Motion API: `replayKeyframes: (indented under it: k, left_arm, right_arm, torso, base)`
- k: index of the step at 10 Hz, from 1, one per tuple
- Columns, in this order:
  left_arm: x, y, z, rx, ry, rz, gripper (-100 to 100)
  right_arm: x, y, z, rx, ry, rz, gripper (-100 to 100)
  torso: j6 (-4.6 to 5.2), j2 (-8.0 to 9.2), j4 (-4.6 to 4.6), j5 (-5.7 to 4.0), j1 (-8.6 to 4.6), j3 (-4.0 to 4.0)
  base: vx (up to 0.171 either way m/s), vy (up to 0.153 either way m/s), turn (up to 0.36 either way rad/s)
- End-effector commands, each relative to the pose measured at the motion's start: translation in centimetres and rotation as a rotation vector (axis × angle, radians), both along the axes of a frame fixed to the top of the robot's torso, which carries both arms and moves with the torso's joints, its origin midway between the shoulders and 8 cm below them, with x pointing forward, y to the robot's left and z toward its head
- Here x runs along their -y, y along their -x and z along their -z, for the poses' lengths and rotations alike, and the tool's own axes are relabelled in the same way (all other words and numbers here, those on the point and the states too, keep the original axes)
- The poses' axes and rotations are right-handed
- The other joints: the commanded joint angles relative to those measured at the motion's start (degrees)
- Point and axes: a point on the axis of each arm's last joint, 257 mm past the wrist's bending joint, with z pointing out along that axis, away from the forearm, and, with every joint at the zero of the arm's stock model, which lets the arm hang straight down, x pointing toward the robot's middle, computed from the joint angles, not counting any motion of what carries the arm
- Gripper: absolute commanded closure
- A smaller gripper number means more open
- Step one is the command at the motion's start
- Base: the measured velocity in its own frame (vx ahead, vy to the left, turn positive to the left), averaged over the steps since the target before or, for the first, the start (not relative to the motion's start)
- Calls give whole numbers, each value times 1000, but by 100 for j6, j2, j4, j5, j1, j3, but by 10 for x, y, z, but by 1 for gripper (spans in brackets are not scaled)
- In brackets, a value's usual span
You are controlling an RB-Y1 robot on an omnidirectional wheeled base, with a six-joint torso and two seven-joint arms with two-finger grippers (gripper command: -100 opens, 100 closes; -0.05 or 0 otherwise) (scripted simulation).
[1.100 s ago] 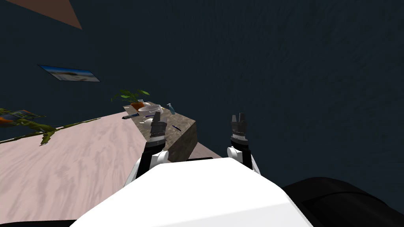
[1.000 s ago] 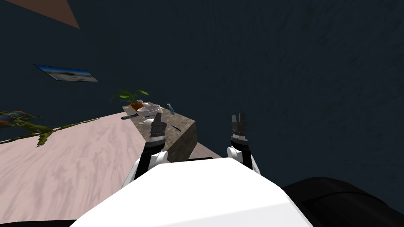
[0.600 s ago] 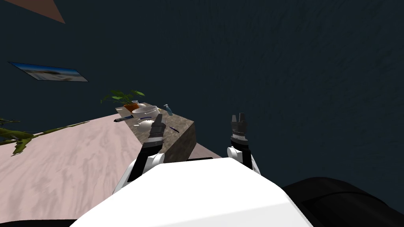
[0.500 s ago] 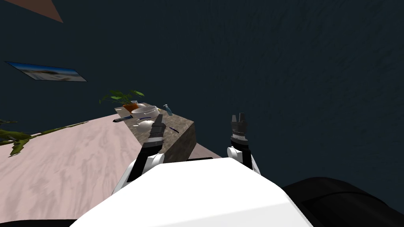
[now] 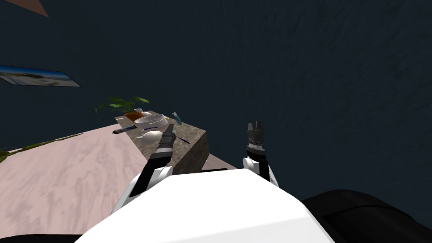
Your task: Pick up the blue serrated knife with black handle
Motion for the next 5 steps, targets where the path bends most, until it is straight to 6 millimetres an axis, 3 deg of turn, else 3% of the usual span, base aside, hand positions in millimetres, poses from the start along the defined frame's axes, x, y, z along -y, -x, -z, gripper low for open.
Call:
replayKeyframes:
  k: [1, 5]
  left_arm:
    - [-5, 0, 6, -29, 2, -9, -100]
    - [-27, 2, 36, -167, 14, -57, -100]
  right_arm:
    - [0, 0, 0, 0, 0, 0, 0]
    - [0, 0, 0, 0, 0, 0, 0]
  torso:
    - [0, 0, 0, 0, 0, 0]
    - [-2, -2, -1, 1, 2, -2]
  base:
    - [26, 1, -36]
    - [34, 3, -95]
